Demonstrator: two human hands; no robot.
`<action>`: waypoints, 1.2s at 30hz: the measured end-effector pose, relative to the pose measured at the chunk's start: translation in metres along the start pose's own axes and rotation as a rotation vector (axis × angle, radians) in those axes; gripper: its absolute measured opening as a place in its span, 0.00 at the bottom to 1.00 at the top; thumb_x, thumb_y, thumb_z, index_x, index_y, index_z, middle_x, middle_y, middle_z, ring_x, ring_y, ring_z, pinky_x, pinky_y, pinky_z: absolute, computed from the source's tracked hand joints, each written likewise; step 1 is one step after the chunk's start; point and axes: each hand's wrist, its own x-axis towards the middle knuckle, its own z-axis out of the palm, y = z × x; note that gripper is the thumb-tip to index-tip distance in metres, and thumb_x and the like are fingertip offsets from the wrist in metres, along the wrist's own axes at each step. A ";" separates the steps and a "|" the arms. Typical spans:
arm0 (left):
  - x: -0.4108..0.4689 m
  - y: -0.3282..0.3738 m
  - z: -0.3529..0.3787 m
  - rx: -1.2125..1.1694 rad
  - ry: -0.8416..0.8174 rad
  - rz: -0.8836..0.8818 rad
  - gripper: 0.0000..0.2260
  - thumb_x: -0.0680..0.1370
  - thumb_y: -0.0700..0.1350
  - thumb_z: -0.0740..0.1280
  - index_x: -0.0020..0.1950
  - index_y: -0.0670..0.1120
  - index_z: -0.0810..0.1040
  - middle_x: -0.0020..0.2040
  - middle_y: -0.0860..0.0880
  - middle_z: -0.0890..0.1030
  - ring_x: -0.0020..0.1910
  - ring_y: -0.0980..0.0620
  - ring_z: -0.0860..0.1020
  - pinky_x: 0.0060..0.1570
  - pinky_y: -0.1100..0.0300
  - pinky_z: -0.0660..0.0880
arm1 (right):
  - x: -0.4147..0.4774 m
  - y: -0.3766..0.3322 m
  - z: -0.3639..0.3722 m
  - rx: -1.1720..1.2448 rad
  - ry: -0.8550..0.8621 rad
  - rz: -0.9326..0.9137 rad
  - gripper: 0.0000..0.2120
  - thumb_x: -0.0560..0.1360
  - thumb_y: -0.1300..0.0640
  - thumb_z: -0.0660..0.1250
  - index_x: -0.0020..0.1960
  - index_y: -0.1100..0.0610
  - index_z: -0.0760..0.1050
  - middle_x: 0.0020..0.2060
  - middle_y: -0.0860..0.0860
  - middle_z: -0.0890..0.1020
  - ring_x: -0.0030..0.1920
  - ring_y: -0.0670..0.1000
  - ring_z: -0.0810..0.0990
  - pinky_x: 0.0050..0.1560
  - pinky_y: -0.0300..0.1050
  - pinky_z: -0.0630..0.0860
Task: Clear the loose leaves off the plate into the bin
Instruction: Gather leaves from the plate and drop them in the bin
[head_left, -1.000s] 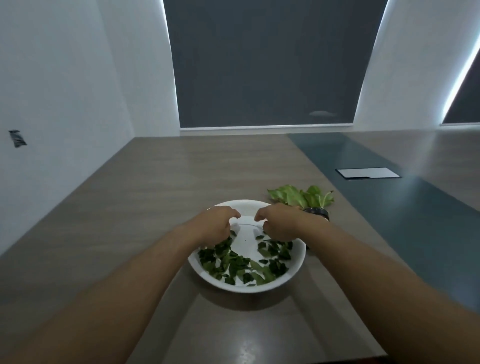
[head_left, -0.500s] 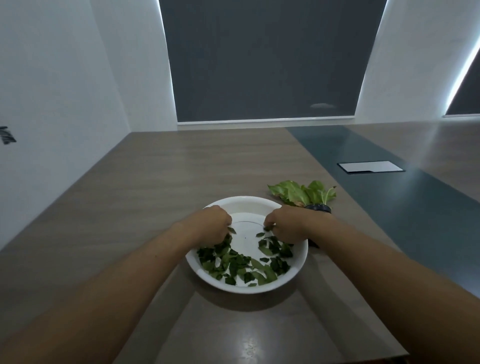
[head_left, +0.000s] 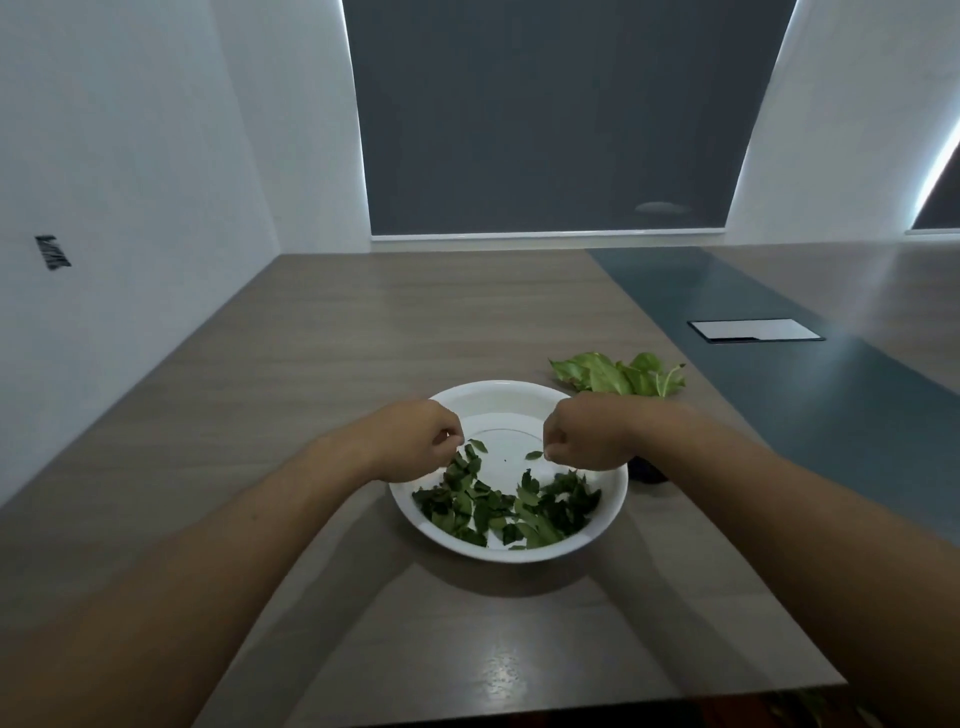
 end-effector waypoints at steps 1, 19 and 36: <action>0.003 0.001 0.004 0.026 0.020 0.007 0.15 0.85 0.49 0.61 0.65 0.51 0.84 0.58 0.56 0.88 0.51 0.58 0.82 0.55 0.58 0.78 | 0.003 0.002 0.002 0.022 0.015 0.004 0.17 0.85 0.49 0.60 0.67 0.51 0.83 0.64 0.49 0.86 0.64 0.55 0.83 0.67 0.57 0.80; -0.021 0.012 0.007 0.002 -0.137 0.080 0.17 0.83 0.45 0.60 0.64 0.56 0.85 0.58 0.61 0.87 0.58 0.61 0.82 0.64 0.57 0.78 | -0.012 -0.007 0.017 0.186 0.040 -0.150 0.16 0.81 0.52 0.61 0.59 0.41 0.86 0.46 0.31 0.87 0.49 0.32 0.83 0.59 0.42 0.80; -0.031 0.025 0.015 0.119 -0.223 -0.073 0.18 0.85 0.57 0.61 0.72 0.51 0.75 0.64 0.52 0.81 0.64 0.49 0.78 0.66 0.51 0.75 | -0.034 -0.027 0.022 0.120 -0.159 -0.012 0.17 0.85 0.49 0.60 0.67 0.51 0.82 0.56 0.50 0.90 0.57 0.52 0.88 0.63 0.50 0.82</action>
